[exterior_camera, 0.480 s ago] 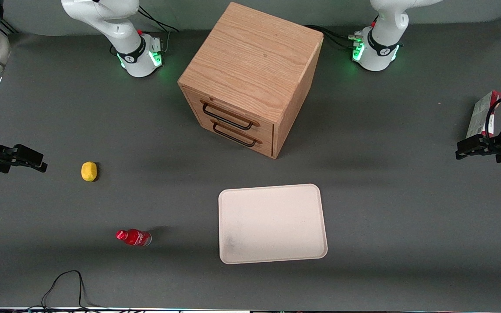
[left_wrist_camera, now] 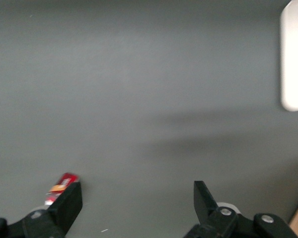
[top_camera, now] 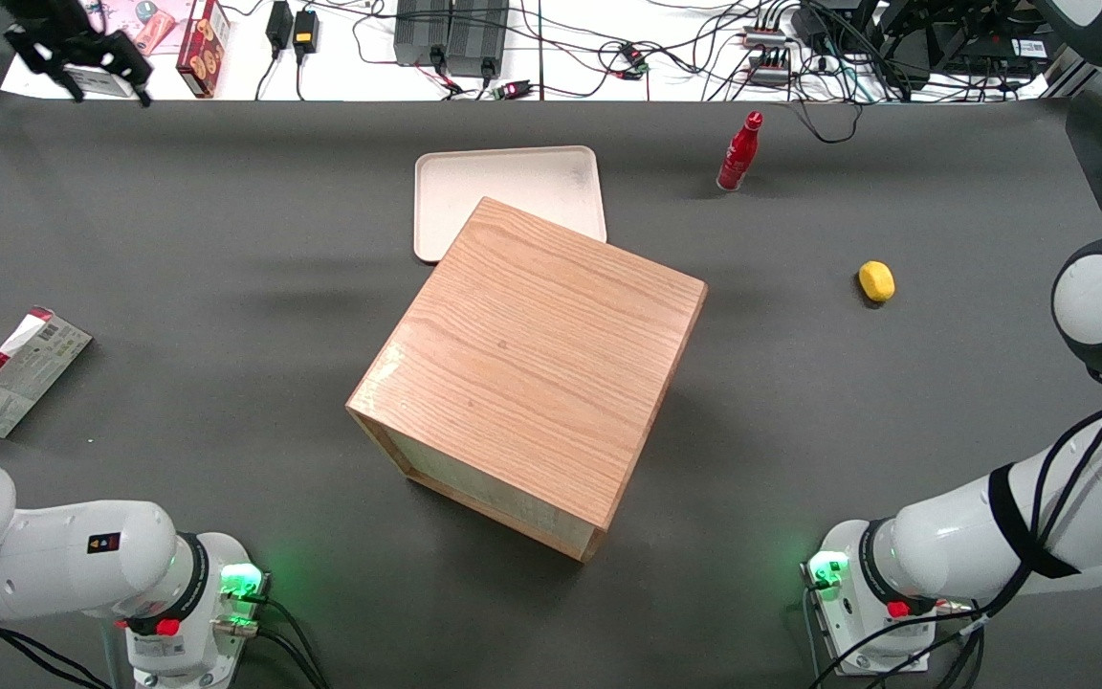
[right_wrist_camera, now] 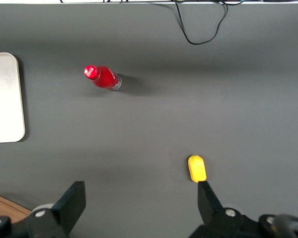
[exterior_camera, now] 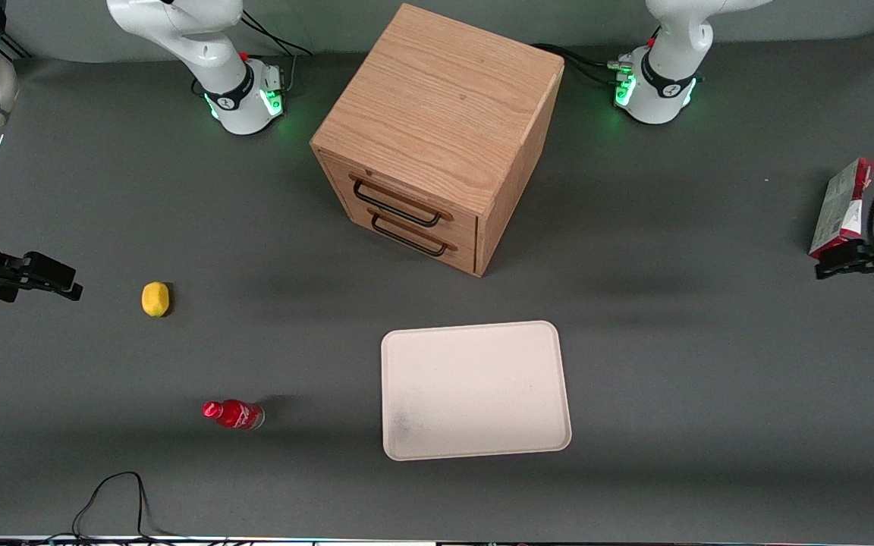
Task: Place red cookie box on tray
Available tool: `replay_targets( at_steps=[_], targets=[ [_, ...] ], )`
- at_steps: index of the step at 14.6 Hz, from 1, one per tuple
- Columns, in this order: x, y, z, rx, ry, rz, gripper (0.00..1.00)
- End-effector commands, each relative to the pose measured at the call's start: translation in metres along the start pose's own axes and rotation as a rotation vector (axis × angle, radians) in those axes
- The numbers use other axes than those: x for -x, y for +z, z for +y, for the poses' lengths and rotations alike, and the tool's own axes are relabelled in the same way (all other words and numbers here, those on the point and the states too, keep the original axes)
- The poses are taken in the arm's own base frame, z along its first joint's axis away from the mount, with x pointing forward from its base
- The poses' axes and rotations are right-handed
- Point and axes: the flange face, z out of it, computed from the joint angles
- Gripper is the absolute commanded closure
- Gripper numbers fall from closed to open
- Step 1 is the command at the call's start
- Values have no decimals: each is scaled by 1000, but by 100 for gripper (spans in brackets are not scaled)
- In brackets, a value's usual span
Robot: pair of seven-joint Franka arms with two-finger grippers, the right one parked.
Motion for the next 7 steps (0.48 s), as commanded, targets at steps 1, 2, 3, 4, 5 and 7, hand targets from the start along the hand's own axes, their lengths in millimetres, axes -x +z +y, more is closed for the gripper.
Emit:
replay_targets(
  at_steps=[1, 2, 3, 4, 5, 7],
  targets=[
    [30, 32, -82, -23, 161, -93, 1],
    [48, 47, -116, -2, 176, -102, 1],
    [65, 67, -143, 28, 199, -105, 1],
    [83, 85, -169, 29, 221, -98, 1],
    [99, 110, -190, 26, 255, -91, 1],
    [135, 162, -215, 35, 298, -79, 1]
  ],
)
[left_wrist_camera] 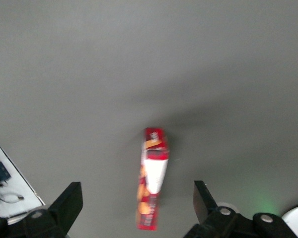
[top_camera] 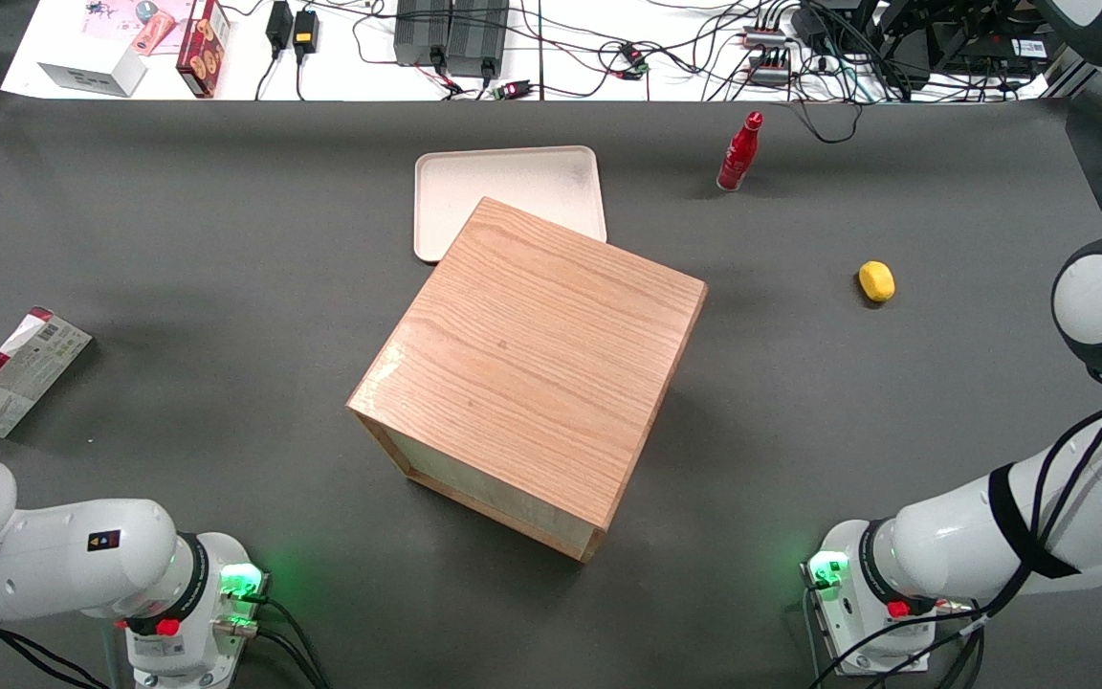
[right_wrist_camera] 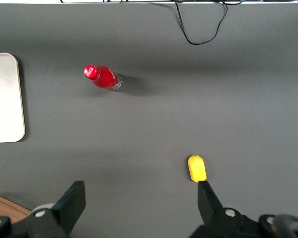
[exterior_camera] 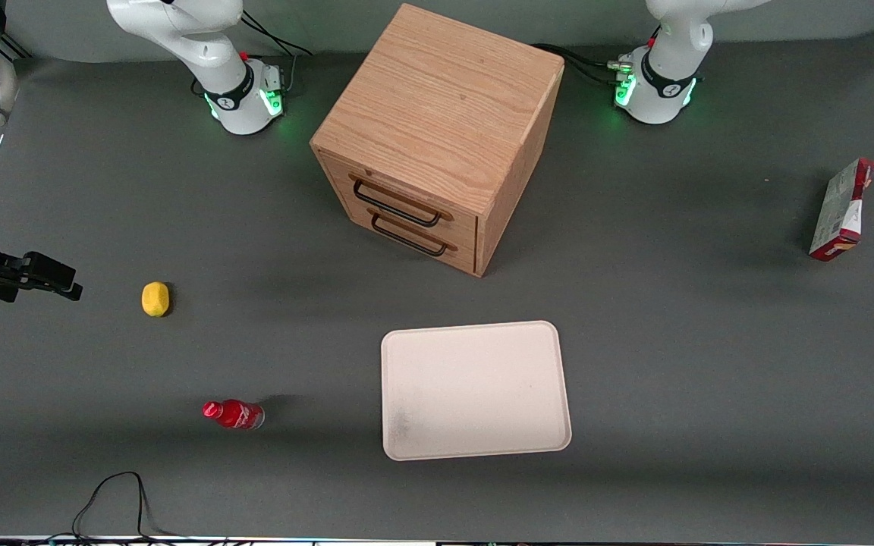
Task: Place red cookie box on tray
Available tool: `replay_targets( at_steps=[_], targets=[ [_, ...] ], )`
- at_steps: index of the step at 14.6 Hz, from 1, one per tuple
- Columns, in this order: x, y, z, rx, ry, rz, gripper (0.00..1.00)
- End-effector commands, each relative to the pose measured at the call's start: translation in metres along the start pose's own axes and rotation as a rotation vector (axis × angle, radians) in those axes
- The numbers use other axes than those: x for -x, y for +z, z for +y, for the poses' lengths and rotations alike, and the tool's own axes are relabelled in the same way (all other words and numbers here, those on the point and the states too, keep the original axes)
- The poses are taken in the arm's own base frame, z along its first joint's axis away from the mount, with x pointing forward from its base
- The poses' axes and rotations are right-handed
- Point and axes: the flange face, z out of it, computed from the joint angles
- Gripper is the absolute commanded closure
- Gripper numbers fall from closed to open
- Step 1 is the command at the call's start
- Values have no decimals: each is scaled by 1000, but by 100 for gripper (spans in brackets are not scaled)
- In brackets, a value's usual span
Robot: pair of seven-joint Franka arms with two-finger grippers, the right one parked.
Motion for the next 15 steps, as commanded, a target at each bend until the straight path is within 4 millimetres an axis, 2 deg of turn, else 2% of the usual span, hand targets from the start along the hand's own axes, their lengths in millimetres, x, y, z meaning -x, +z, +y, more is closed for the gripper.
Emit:
replay_targets(
  at_steps=[1, 3, 5, 9, 11, 12, 13, 14, 15],
  targets=[
    [42, 73, 3, 39, 51, 39, 1],
    [69, 120, 8, 37, 48, 69, 2],
    [87, 155, 21, 27, 28, 88, 5],
    [113, 208, 38, 19, 4, 96, 6],
    [122, 223, 39, -27, 27, 118, 6],
    [122, 228, 39, -31, 28, 114, 16],
    [123, 230, 39, -27, 32, 111, 48],
    [123, 230, 39, -27, 44, 110, 86],
    [125, 231, 38, -24, 43, 108, 100]
  ],
)
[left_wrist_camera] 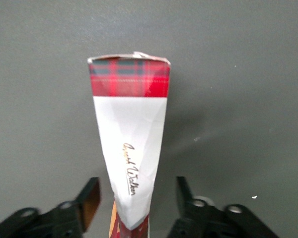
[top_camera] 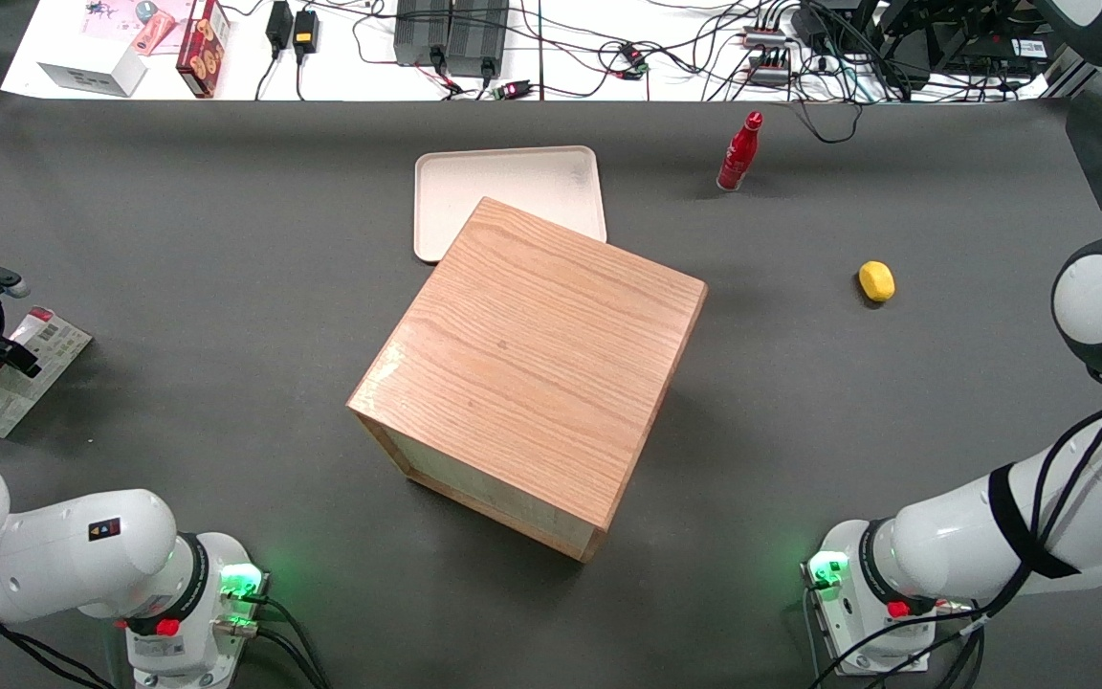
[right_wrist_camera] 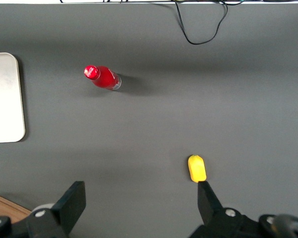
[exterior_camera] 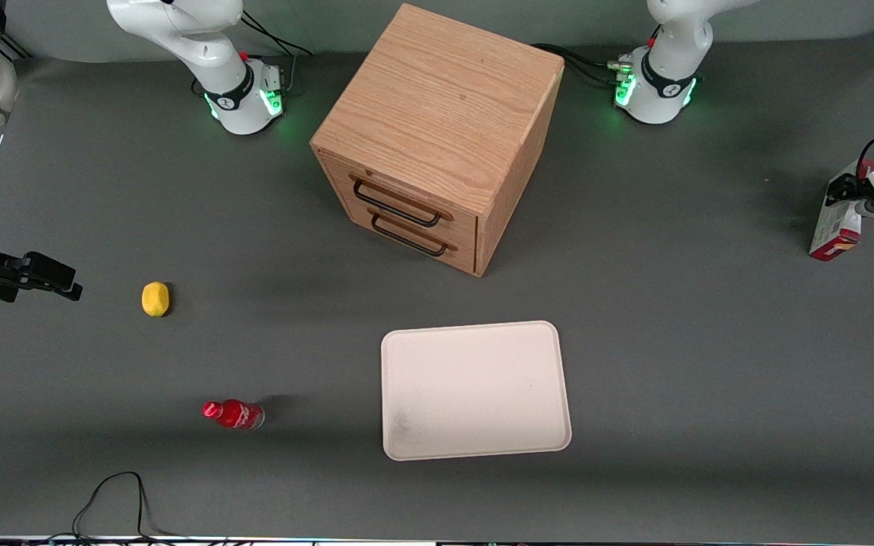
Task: Place red cookie box on tray
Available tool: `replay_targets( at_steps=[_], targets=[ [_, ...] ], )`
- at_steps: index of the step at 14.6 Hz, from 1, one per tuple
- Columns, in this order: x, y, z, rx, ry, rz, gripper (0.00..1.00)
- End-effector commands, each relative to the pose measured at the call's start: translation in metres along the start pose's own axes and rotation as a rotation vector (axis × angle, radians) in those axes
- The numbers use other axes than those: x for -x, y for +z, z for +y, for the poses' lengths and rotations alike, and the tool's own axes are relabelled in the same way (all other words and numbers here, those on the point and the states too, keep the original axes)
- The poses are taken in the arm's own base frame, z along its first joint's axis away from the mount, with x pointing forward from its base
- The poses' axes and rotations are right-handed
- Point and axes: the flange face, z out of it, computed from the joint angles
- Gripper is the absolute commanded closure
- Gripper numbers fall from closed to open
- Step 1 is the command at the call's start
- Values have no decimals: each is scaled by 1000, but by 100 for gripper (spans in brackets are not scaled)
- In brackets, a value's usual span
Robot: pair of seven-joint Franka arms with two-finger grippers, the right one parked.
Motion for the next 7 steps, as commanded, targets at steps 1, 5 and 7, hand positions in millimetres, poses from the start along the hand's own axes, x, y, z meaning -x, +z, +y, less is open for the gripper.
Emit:
replay_targets(
  at_steps=[1, 5, 7],
  targets=[
    [6, -3, 3, -7, 19, 21, 100],
    [5, -4, 3, 3, 21, 17, 100],
    [-5, -15, -1, 17, 2, 32, 100]
  ],
)
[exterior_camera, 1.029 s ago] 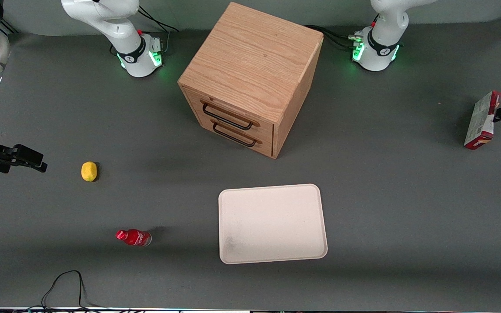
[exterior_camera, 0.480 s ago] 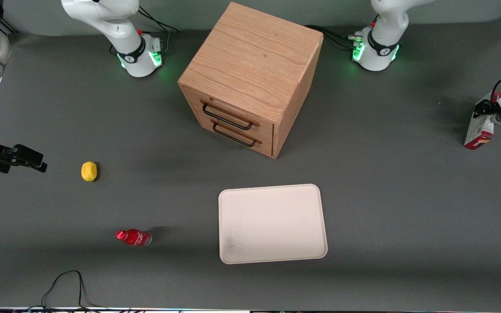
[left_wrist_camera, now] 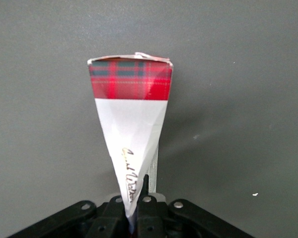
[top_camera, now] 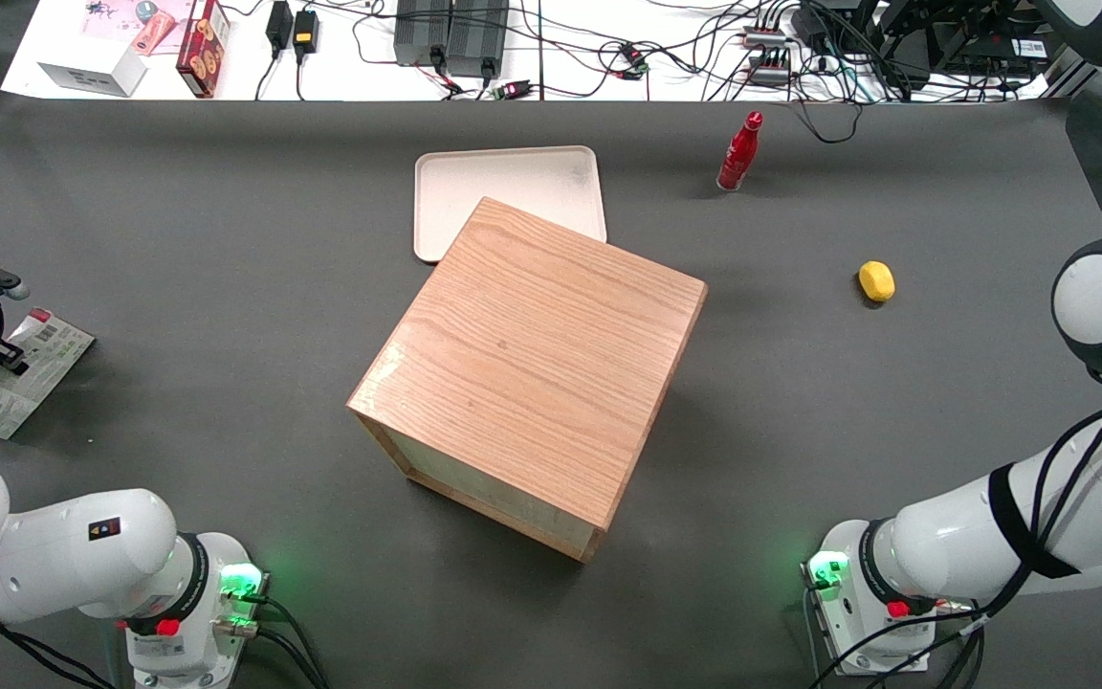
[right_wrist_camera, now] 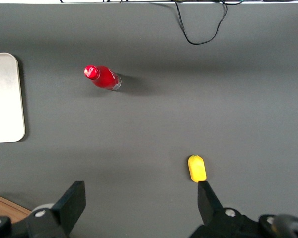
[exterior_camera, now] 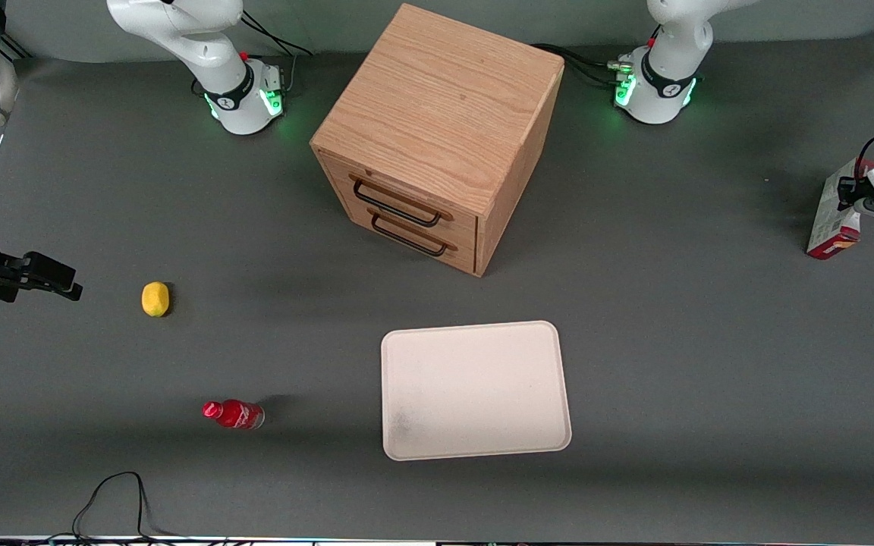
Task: Place red cookie box on tray
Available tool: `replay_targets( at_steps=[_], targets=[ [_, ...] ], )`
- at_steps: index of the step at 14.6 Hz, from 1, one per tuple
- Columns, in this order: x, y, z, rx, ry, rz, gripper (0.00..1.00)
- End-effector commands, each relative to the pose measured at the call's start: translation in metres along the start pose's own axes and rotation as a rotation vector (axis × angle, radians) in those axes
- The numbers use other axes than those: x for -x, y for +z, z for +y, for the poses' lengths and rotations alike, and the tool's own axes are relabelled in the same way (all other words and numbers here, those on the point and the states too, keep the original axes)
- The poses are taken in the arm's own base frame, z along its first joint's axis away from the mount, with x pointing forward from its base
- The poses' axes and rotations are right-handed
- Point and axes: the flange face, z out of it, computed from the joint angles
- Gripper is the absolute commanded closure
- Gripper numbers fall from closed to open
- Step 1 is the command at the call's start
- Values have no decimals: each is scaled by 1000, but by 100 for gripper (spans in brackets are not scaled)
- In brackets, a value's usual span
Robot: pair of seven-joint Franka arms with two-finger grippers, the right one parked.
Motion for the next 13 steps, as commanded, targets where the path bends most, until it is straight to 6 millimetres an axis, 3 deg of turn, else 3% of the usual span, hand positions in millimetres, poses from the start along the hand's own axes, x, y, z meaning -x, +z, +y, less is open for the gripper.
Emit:
replay_targets(
  at_steps=[1, 3, 7, 10, 13],
  targets=[
    [-17, -26, -4, 33, -17, 48, 100],
    [-60, -58, -3, 62, -24, 68, 100],
    [-159, -156, 16, 84, -56, 55, 100],
    [-232, -230, 66, 56, -105, 37, 100],
    [-300, -280, 139, 51, -201, 41, 100]
  ],
)
